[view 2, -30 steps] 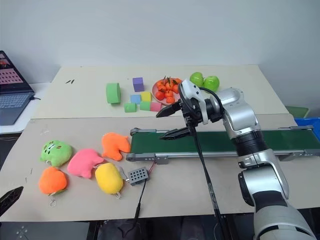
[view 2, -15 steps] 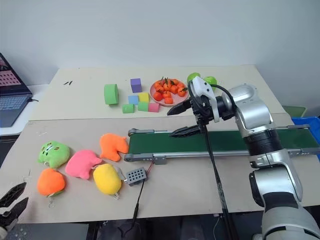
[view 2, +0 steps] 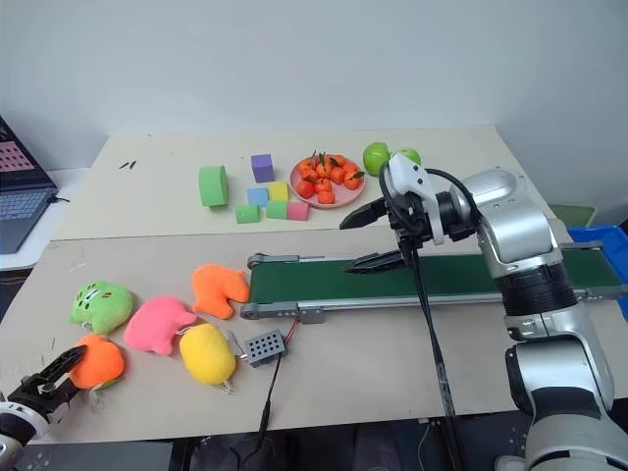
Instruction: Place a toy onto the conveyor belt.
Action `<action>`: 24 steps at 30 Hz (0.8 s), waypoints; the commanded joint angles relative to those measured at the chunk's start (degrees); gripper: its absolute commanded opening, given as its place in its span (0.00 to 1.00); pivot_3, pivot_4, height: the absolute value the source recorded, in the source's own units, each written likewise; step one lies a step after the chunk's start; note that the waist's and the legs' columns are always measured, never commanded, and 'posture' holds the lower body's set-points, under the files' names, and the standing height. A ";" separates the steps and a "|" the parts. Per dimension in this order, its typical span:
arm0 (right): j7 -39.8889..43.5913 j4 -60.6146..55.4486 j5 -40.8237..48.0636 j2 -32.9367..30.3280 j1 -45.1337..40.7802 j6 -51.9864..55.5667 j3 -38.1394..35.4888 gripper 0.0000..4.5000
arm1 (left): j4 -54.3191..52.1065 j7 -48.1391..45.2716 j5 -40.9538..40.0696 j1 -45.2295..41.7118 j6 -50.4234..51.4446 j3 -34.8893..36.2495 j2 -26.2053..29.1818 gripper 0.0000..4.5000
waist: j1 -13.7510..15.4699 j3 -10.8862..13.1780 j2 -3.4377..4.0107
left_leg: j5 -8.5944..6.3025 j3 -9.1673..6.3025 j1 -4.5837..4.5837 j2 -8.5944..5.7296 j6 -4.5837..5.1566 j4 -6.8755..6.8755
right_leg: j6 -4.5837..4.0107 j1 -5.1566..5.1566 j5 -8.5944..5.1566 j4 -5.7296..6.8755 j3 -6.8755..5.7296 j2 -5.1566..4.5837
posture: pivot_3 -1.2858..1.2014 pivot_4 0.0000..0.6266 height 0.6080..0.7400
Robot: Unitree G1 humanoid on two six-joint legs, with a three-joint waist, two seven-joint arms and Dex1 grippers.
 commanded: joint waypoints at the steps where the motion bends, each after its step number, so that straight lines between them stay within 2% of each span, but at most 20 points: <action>1: -0.35 -1.82 0.19 -0.85 -0.40 0.33 -1.50 1.00 | 1.74 1.92 -0.05 -0.33 -0.95 0.64 1.34 0.37 | 0.05 0.00 0.00 | 0.00 0.00 0.00 0.01 0.00 0.00 | 0.00 0.00 0.00 0.01 0.00 0.00 | 0.52 0.24 1.00; 4: -0.32 -0.98 -0.82 -0.99 -0.50 -0.49 -0.89 1.00 | 2.86 2.94 0.88 0.77 -0.92 1.08 2.84 0.15 | 0.03 0.00 0.00 | 0.00 0.00 0.02 0.01 0.00 0.00 | 0.00 0.01 0.00 0.01 0.00 0.01 | 0.52 0.24 1.00; 8: -0.33 -0.51 -1.32 -0.50 -0.73 -0.73 -0.82 1.00 | 3.43 2.16 -2.08 0.90 -0.95 3.83 4.40 0.15 | -0.27 0.00 0.00 | 0.00 0.03 0.04 0.01 0.00 -0.06 | 0.00 -0.01 0.00 0.00 0.03 0.02 | 0.52 0.24 1.00; 12: -0.32 0.60 -2.39 -0.05 -0.99 -1.58 -0.42 1.00 | -1.01 8.69 -8.08 -2.58 -1.07 7.05 4.71 0.15 | -0.04 0.00 -0.01 | 0.00 0.05 0.03 0.03 0.00 -0.14 | 0.00 -0.04 0.00 -0.04 0.04 0.01 | 0.52 0.24 1.00; 17: -0.19 1.61 -3.24 0.62 -1.36 -2.37 -0.13 1.00 | -10.78 14.77 -17.07 -12.01 -5.93 8.56 7.55 0.15 | 0.64 -0.04 -0.21 | 0.00 0.00 0.02 0.01 -0.02 -0.09 | 0.00 0.00 0.01 -0.03 0.01 -0.03 | 0.52 0.24 1.00; 19: -0.41 2.03 -3.64 1.05 -1.55 -2.75 -0.14 1.00 | -15.41 15.47 -17.41 -16.73 -7.52 5.31 10.17 0.15 | 0.59 -0.09 -0.40 | 0.00 -0.02 0.01 0.01 -0.03 -0.05 | -0.01 0.01 0.01 -0.02 -0.01 -0.03 | 0.52 0.24 1.00; 21: -0.87 2.08 -3.85 1.33 -1.59 -2.91 -0.35 1.00 | -20.63 15.83 -13.72 -23.94 -9.11 -2.98 13.60 0.15 | 0.57 -0.10 -0.41 | 0.00 -0.02 -0.01 -0.01 -0.02 -0.04 | -0.02 0.01 0.03 -0.05 0.00 -0.03 | 0.52 0.24 1.00; 24: -1.39 1.29 -3.67 1.15 -1.31 -2.40 -0.96 1.00 | -22.90 17.86 -10.93 -33.68 -10.22 -13.26 15.24 0.15 | 0.67 -0.11 -0.40 | 0.00 -0.03 -0.02 -0.10 -0.02 -0.01 | 0.00 0.06 0.04 -0.07 -0.02 -0.06 | 0.52 0.24 1.00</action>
